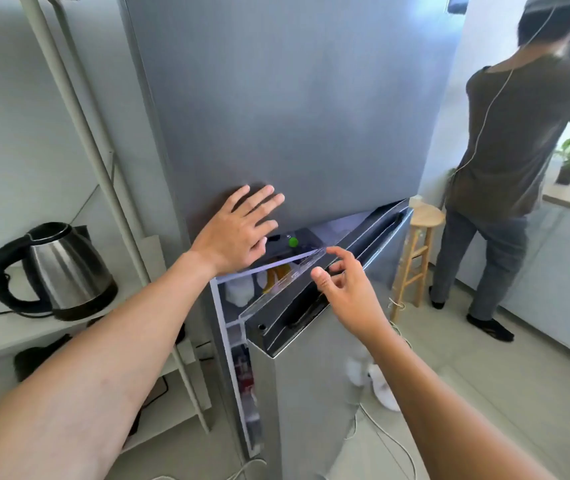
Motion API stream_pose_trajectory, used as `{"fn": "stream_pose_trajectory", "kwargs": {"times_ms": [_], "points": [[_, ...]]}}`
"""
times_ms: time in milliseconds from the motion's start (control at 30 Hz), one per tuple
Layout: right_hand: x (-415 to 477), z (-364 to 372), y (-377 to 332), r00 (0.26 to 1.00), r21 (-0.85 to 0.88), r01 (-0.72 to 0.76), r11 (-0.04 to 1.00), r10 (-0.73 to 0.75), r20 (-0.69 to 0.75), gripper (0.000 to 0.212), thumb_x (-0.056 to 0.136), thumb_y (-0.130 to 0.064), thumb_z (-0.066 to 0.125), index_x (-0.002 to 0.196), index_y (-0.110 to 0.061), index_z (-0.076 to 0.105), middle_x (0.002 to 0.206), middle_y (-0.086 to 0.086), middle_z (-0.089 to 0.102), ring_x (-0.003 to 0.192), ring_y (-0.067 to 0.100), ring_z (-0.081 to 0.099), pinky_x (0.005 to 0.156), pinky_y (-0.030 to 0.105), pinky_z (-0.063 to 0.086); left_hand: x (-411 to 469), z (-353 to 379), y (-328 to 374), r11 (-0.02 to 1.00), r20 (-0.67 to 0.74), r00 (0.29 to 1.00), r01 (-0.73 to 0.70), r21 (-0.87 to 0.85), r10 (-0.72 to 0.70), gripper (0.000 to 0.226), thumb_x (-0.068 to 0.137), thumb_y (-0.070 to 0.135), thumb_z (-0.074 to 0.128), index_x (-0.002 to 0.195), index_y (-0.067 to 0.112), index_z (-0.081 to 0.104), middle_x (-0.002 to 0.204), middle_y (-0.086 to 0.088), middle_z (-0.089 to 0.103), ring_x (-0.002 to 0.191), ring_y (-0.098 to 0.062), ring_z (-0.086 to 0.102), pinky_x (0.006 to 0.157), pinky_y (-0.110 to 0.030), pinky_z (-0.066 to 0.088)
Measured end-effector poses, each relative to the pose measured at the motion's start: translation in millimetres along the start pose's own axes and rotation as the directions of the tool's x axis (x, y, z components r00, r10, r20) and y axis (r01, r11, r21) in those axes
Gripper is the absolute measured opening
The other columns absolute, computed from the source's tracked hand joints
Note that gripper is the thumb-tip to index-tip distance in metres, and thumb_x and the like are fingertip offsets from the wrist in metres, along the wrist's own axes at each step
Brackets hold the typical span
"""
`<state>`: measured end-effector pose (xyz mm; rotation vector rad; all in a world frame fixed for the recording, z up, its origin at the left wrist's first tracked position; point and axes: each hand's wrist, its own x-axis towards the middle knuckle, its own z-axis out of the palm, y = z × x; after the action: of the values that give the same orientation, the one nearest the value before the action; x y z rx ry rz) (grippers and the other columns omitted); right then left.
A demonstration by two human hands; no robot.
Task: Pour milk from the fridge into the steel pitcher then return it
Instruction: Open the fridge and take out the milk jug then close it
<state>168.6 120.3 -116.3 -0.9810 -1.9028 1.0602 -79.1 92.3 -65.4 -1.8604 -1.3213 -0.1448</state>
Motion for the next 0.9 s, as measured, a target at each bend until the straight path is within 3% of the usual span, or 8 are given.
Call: {"fn": "stream_pose_trajectory", "kwargs": {"times_ms": [67, 133, 267, 433, 500, 633, 767, 900], "points": [[-9, -12, 0, 1.000, -0.069, -0.016, 0.997, 0.015, -0.013, 0.051, 0.089, -0.053, 0.057, 0.133, -0.027, 0.048, 0.119, 0.000, 0.041, 0.082, 0.007, 0.060, 0.075, 0.008, 0.042, -1, 1, 17, 0.999, 0.059, 0.998, -0.007, -0.038, 0.009, 0.031, 0.088, 0.028, 0.053, 0.112, 0.016, 0.069, 0.155, -0.010, 0.043, 0.146, -0.030, 0.035, 0.117, -0.050, 0.026], [-15, -27, -4, 0.995, -0.085, -0.092, 0.992, 0.090, -0.032, 0.058, 0.090, -0.058, 0.050, 0.134, -0.021, 0.049, 0.126, 0.001, 0.038, 0.085, 0.005, 0.057, 0.083, 0.016, 0.038, 2, -1, 35, 0.998, 0.109, 0.994, 0.024, -0.066, -0.017, 0.033, 0.089, 0.030, 0.054, 0.114, 0.016, 0.069, 0.151, -0.009, 0.048, 0.143, -0.029, 0.040, 0.114, -0.048, 0.033], [-21, -60, -8, 0.975, -0.174, -0.211, 0.962, 0.219, 0.032, 0.073, 0.088, -0.067, 0.044, 0.144, -0.019, 0.038, 0.139, 0.009, 0.035, 0.114, 0.022, 0.051, 0.089, 0.026, 0.035, 13, -8, 77, 0.988, 0.158, 0.987, 0.048, -0.150, -0.024, 0.042, 0.088, 0.032, 0.039, 0.111, 0.017, 0.071, 0.138, -0.007, 0.060, 0.131, -0.027, 0.053, 0.106, -0.044, 0.043], [-44, -90, -7, 0.978, -0.305, -0.139, 0.942, 0.180, 0.109, 0.094, 0.081, -0.069, 0.057, 0.151, -0.014, 0.025, 0.151, 0.013, 0.028, 0.134, 0.028, 0.041, 0.107, 0.035, 0.036, 32, -19, 120, 0.982, 0.215, 0.975, 0.092, -0.165, -0.055, 0.032, 0.084, 0.028, 0.057, 0.111, 0.019, 0.070, 0.130, -0.005, 0.066, 0.122, -0.025, 0.059, 0.099, -0.041, 0.047], [-52, -109, 1, 0.975, -0.342, -0.112, 0.933, 0.169, 0.144, 0.099, 0.078, -0.069, 0.060, 0.152, -0.013, 0.023, 0.151, 0.013, 0.027, 0.137, 0.030, 0.037, 0.110, 0.038, 0.035, 42, -25, 143, 0.974, 0.237, 0.969, 0.121, -0.191, -0.074, 0.030, 0.084, 0.027, 0.054, 0.108, 0.020, 0.070, 0.122, -0.002, 0.068, 0.115, -0.023, 0.063, 0.093, -0.039, 0.049], [-58, -154, 18, 0.968, -0.366, -0.085, 0.927, 0.164, 0.190, 0.090, 0.081, -0.057, 0.067, 0.149, -0.018, 0.025, 0.143, 0.009, 0.033, 0.130, 0.028, 0.043, 0.105, 0.037, 0.039, 60, -34, 189, 0.970, 0.289, 0.956, 0.118, -0.213, -0.053, 0.023, 0.084, 0.019, 0.054, 0.101, 0.019, 0.070, 0.106, 0.000, 0.071, 0.102, -0.022, 0.066, 0.083, -0.037, 0.050], [-60, -195, 34, 0.958, -0.399, -0.074, 0.914, 0.177, 0.227, 0.084, 0.083, -0.045, 0.067, 0.150, -0.020, 0.023, 0.142, 0.007, 0.033, 0.127, 0.028, 0.044, 0.104, 0.040, 0.042, 74, -42, 232, 0.976, 0.530, 0.848, 0.101, -0.191, 0.016, 0.029, 0.092, 0.013, 0.050, 0.110, 0.022, 0.070, 0.114, 0.003, 0.068, 0.115, -0.020, 0.055, 0.094, -0.035, 0.040], [-64, -238, 50, 0.944, -0.422, -0.056, 0.905, 0.186, 0.273, 0.079, 0.089, -0.039, 0.062, 0.153, -0.021, 0.020, 0.150, 0.008, 0.029, 0.132, 0.028, 0.042, 0.108, 0.041, 0.039, 88, -41, 267, 0.973, 0.690, 0.722, 0.123, -0.196, 0.048, 0.039, 0.089, 0.007, 0.054, 0.118, 0.029, 0.068, 0.127, 0.005, 0.062, 0.116, -0.021, 0.055, 0.091, -0.036, 0.045]]}}
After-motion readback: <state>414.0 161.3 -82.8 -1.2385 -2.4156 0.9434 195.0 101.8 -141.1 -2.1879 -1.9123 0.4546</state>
